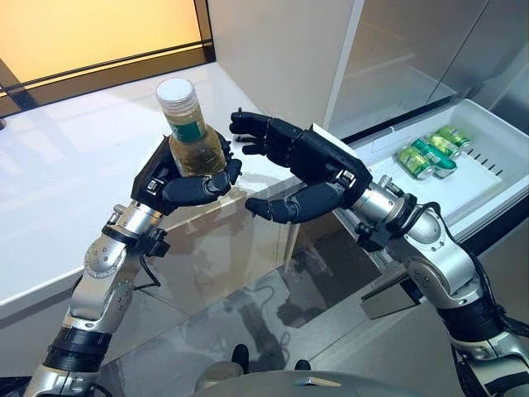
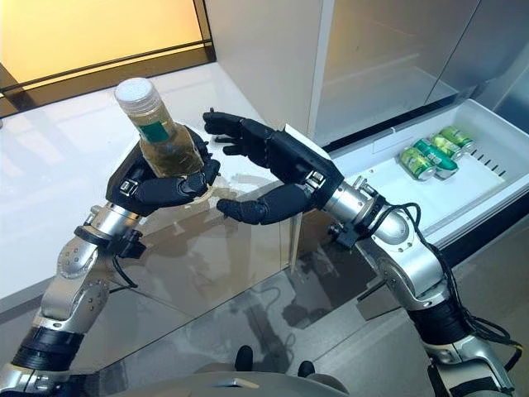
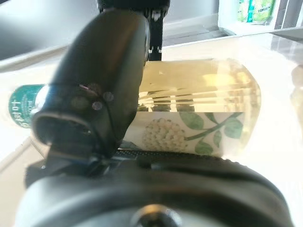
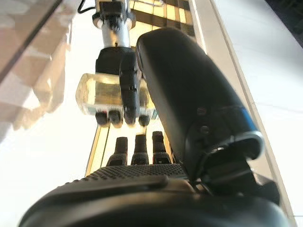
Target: Put drinks into fridge and close the fridge
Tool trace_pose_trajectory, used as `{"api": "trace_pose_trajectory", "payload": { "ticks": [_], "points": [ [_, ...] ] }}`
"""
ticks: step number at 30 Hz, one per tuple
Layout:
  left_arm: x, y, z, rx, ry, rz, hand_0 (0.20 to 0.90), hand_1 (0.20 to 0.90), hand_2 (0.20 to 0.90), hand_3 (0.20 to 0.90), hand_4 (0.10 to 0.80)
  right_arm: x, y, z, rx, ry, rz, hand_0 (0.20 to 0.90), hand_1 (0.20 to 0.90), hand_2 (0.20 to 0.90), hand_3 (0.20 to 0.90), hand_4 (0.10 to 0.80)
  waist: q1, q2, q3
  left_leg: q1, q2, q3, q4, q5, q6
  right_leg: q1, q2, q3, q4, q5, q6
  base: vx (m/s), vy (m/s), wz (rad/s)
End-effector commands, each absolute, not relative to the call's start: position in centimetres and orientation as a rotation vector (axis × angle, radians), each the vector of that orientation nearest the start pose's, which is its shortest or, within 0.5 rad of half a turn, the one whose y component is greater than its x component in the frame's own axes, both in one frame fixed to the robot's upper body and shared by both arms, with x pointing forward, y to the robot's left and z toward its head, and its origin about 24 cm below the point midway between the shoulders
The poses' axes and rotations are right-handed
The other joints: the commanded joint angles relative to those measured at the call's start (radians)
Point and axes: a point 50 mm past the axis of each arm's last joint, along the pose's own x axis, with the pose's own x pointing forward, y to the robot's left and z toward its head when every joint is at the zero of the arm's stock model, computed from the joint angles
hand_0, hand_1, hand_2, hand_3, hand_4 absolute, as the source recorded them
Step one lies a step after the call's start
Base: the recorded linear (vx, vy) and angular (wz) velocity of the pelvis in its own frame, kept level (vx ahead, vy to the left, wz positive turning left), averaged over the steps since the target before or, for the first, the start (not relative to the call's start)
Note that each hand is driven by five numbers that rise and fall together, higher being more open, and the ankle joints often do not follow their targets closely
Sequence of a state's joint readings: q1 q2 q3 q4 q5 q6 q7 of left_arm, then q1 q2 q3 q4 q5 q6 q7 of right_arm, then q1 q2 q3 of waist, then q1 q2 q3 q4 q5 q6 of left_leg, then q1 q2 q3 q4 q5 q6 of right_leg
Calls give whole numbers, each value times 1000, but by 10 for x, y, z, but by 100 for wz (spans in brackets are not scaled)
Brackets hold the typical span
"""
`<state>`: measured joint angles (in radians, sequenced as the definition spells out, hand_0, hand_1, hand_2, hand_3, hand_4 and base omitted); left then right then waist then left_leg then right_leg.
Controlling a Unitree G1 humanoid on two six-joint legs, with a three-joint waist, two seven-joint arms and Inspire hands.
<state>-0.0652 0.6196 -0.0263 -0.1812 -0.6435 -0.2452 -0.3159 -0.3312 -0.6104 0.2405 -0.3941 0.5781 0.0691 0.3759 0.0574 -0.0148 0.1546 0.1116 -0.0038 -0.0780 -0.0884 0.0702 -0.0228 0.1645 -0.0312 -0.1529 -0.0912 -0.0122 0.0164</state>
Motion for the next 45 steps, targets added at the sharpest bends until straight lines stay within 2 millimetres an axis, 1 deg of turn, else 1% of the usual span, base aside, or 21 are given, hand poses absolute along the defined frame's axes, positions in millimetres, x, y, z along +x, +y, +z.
{"api": "trace_pose_trajectory", "payload": {
  "ticks": [1,6,11,21,28,30,35,41,45],
  "points": [
    [236,196,235,98,-927,-564,300,300,300,200,100,253,-122,241,-69,-701,860,900,900,900,900,800,-7,-14,-124,14,-51,1,1,-82,27,-35,-19,19,17,38,60,31,-2,0],
    [238,192,235,87,-918,-598,300,300,300,200,100,256,-118,236,-57,-650,898,900,900,900,900,800,-6,-16,-126,17,-48,8,1,-84,27,-31,-20,14,16,36,59,13,-4,1],
    [241,183,234,86,-899,-663,300,300,300,200,100,258,-111,233,-55,-623,926,900,900,900,900,800,-4,-17,-128,20,-46,13,1,-85,27,-26,-20,6,16,34,57,27,-6,3],
    [245,165,236,114,-868,-787,300,300,300,200,100,266,-94,241,-120,-621,937,900,900,900,900,800,0,-18,-131,25,-48,8,1,-89,29,-20,-21,4,17,31,55,26,-2,3],
    [247,158,238,125,-844,-841,300,300,300,200,100,270,-87,245,-142,-614,946,900,900,900,900,800,4,-18,-134,27,-48,9,1,-90,30,-19,-21,2,18,30,54,0,0,0],
    [248,155,236,138,-828,-861,300,300,300,200,100,270,-85,247,-157,-623,945,900,900,900,900,800,6,-18,-133,27,-48,9,1,-88,30,-17,-21,2,17,31,53,0,0,0],
    [251,153,232,170,-789,-865,300,300,300,200,100,271,-85,252,-183,-649,935,900,900,900,900,800,6,-17,-134,26,-47,10,1,-88,30,-19,-20,1,17,31,53,0,0,0],
    [256,158,227,204,-736,-841,300,300,300,200,100,271,-89,261,-217,-688,908,900,900,900,900,800,5,-15,-135,27,-47,14,1,-87,31,-18,-20,4,18,30,52,0,0,0],
    [256,158,225,226,-725,-843,300,300,300,200,100,271,-90,263,-216,-696,903,900,900,900,900,800,5,-14,-136,26,-47,15,1,-88,32,-19,-19,5,18,31,52,0,0,0]
  ]
}}
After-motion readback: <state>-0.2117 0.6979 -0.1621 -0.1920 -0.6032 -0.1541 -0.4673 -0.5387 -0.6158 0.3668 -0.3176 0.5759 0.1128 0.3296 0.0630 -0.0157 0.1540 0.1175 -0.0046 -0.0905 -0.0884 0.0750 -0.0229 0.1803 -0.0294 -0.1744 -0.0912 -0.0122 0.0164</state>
